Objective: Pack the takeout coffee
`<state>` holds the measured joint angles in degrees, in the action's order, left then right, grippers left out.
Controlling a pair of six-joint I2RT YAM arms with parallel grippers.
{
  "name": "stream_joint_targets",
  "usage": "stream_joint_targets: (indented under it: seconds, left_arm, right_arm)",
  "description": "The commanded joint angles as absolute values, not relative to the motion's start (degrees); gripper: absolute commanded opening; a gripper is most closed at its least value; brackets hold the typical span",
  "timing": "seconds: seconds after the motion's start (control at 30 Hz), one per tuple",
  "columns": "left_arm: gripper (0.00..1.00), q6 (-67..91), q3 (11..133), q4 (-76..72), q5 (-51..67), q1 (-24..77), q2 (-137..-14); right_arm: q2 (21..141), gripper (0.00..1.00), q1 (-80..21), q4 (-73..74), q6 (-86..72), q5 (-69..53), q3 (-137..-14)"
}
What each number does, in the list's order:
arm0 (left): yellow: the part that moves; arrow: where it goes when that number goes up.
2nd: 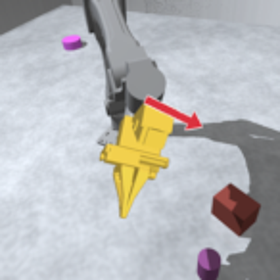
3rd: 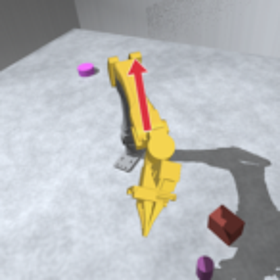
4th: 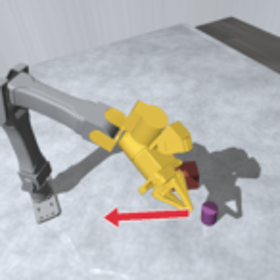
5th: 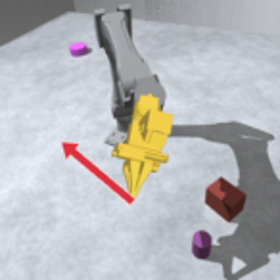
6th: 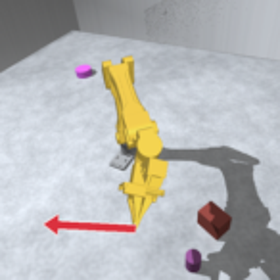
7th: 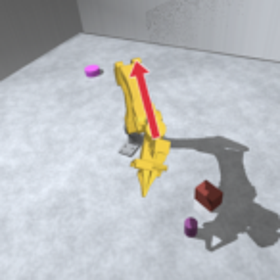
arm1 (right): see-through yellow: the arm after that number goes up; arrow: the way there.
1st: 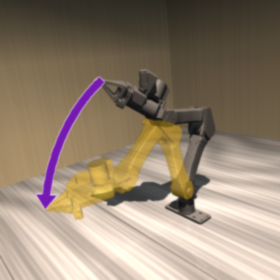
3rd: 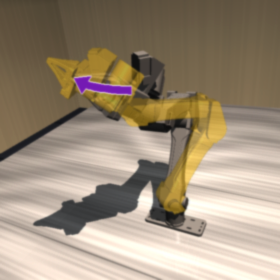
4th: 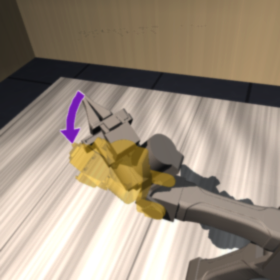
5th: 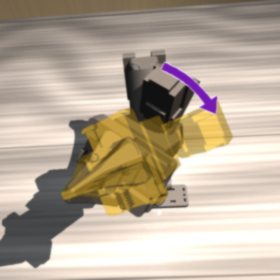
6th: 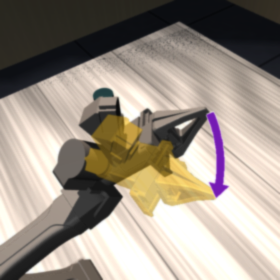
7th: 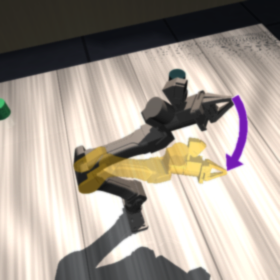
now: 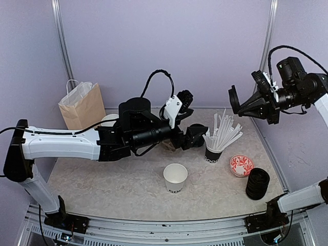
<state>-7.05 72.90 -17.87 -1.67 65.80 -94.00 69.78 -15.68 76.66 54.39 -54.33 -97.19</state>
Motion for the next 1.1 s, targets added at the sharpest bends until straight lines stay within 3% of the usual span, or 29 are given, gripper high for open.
stream_joint_targets:
  seconds: [0.0, 0.07, 0.37, 0.67, 1.07]
  left_arm:
    - [0.85, -4.6, 74.5, -34.5, 2.5, 67.4, -92.9]
    - [0.93, -3.3, 74.9, -37.6, 3.2, 67.9, -94.4]
    - [0.95, -0.3, 78.6, -45.4, 7.7, 68.4, -100.2]
    - [0.93, 1.8, 83.6, -44.9, 14.2, 68.1, -104.2]
    - [0.91, 0.8, 90.2, -39.9, 13.8, 67.8, -107.5]
  right_arm:
    - [69.5, 0.03, -15.4, 69.4, 50.9, -73.9, -95.0]
    - [68.4, 0.03, -15.6, 63.1, 46.4, -77.8, -91.8]
    - [63.1, 0.03, -17.4, 40.6, 26.0, -85.5, -81.2]
    - [61.6, 0.03, -17.3, 37.9, 23.0, -84.1, -77.6]
    - [62.3, 0.03, -17.4, 38.2, 22.4, -84.1, -77.2]
